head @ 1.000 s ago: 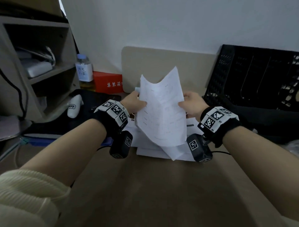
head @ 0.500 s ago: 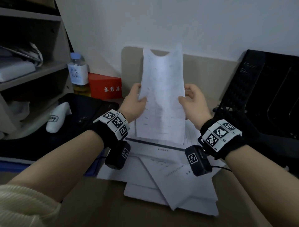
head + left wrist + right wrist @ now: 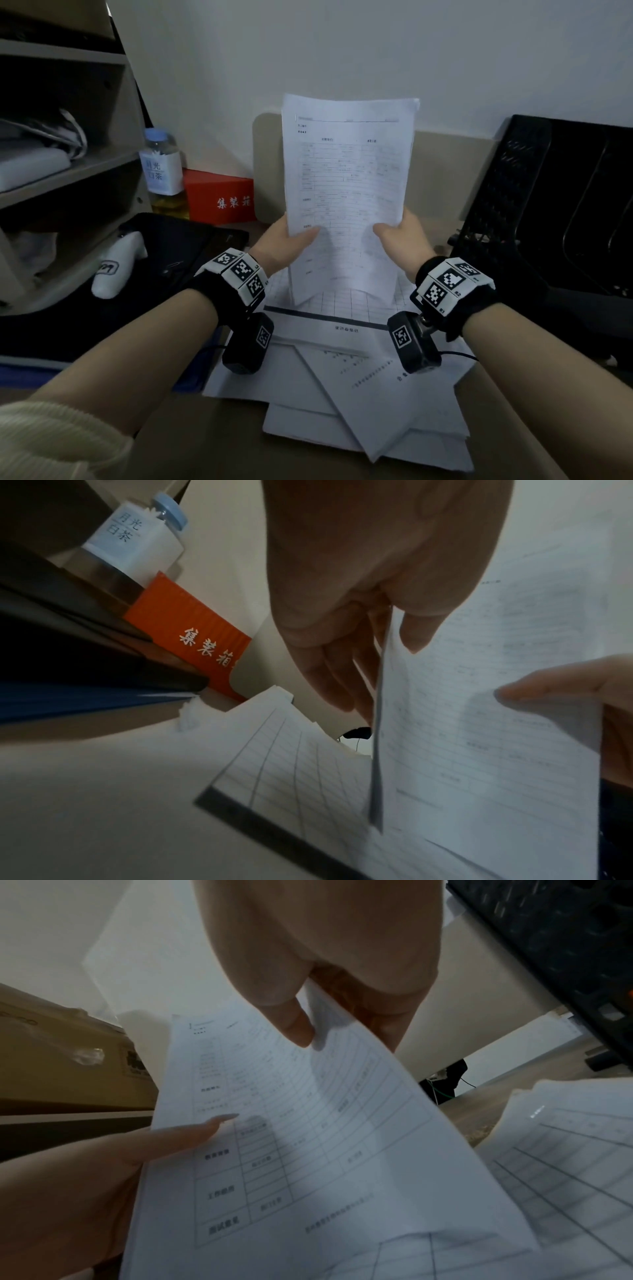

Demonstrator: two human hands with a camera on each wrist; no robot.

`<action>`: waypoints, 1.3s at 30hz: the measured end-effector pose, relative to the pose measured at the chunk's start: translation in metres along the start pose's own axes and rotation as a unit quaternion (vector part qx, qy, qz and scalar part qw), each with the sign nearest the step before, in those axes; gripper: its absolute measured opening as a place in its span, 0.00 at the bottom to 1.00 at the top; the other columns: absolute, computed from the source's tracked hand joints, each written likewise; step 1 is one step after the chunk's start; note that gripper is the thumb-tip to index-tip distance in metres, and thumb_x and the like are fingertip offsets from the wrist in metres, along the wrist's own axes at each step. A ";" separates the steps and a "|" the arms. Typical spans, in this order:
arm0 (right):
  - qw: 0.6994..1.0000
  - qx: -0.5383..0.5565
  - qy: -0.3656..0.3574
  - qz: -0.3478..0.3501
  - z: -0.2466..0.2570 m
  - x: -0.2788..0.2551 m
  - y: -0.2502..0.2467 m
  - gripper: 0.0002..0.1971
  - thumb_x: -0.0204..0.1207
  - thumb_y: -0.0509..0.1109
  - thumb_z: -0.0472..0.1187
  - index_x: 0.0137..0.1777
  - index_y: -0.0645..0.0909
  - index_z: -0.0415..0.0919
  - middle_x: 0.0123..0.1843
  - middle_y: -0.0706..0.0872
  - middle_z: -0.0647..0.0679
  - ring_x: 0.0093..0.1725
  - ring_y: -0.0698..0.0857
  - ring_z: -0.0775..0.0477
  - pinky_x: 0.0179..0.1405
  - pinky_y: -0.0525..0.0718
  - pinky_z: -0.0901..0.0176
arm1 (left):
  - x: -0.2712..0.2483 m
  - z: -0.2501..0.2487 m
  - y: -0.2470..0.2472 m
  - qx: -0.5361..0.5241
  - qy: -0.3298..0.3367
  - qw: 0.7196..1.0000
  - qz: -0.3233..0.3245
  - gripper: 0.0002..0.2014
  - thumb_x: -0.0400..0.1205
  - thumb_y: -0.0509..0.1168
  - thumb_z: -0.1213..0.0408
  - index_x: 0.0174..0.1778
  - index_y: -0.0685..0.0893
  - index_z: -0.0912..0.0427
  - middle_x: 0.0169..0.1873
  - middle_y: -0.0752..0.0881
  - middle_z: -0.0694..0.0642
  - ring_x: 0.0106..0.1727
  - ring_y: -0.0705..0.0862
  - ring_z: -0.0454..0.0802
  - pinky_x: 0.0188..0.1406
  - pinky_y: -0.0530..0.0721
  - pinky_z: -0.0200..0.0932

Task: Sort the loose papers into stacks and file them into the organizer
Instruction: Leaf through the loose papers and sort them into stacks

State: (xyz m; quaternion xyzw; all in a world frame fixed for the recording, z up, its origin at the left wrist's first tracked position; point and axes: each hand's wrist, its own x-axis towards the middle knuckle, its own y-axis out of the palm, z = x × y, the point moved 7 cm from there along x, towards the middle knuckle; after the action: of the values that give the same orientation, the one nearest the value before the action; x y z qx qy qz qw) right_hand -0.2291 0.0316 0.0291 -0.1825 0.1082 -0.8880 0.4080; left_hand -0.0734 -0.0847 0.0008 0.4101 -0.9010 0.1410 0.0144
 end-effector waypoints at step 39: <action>0.893 -0.395 0.213 -0.024 -0.064 -0.051 -0.062 0.14 0.80 0.61 0.42 0.56 0.81 0.32 0.48 0.83 0.39 0.47 0.82 0.39 0.47 0.78 0.56 | -0.070 0.046 -0.034 0.178 -0.177 0.967 -0.044 0.24 0.87 0.60 0.59 0.76 0.72 0.70 0.73 0.76 0.66 0.73 0.76 0.63 0.73 0.74 0.51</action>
State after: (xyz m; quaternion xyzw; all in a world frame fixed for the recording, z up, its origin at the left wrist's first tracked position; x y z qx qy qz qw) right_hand -0.2671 0.1129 -0.0202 -0.1375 0.5300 -0.7992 0.2481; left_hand 0.0023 -0.0665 -0.0451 0.4634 -0.8310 0.2233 -0.2118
